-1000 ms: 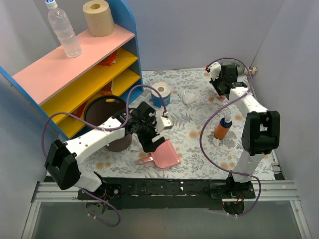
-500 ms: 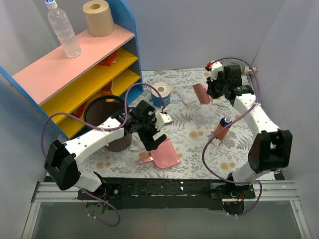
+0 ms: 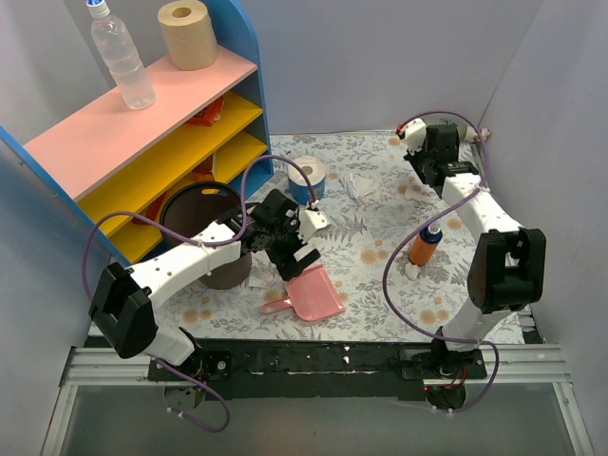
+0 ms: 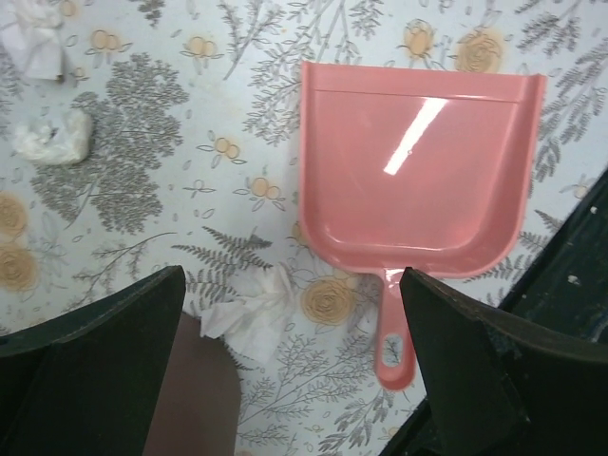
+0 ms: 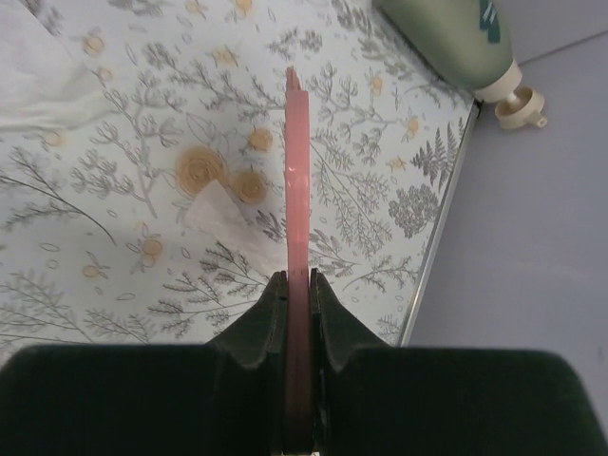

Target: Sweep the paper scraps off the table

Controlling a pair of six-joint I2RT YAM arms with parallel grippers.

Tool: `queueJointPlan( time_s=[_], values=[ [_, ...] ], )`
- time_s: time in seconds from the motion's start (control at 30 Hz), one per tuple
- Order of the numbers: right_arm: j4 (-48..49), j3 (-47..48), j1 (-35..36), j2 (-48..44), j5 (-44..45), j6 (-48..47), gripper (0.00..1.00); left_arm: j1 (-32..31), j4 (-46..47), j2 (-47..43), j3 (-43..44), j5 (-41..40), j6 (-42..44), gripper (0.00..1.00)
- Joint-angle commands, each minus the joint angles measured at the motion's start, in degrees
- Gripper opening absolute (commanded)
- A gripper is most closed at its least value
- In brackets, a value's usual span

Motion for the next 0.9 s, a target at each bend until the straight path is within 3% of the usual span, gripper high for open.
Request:
queueJointPlan(
  time_s=[0.0,0.2,0.37,0.5,0.7,0.87],
  values=[
    [3.17,2.61,-0.45,3.84,5.86,-6.34,0.01,0.48,3.40,-1.11,0.80,-7.86,-0.01,0.98],
    [-2.54,2.44,-0.19,5.34,-3.08,-3.54,0.01,0.65,2.61,-2.16,0.19,-5.14,0.17,0.98],
    [-10.45,3.14,1.21,2.45,-22.05,2.61,0.01,0.92,2.53,-1.90,0.45,-4.26,0.34,0.98],
    [-12.73,3.92,1.57,-1.16,-24.81,9.11,0.01,0.92,2.53,-1.20,1.33,-3.91,-0.01,0.98],
    [-20.72,11.21,1.66,-6.52,-22.17,6.76,0.01,0.92,2.35,-0.85,1.77,-3.29,-0.27,0.98],
    [-32.49,10.02,2.18,-13.63,-33.65,1.32,0.01,0.92,2.52,-0.67,1.59,-3.03,-0.45,0.98]
  ],
)
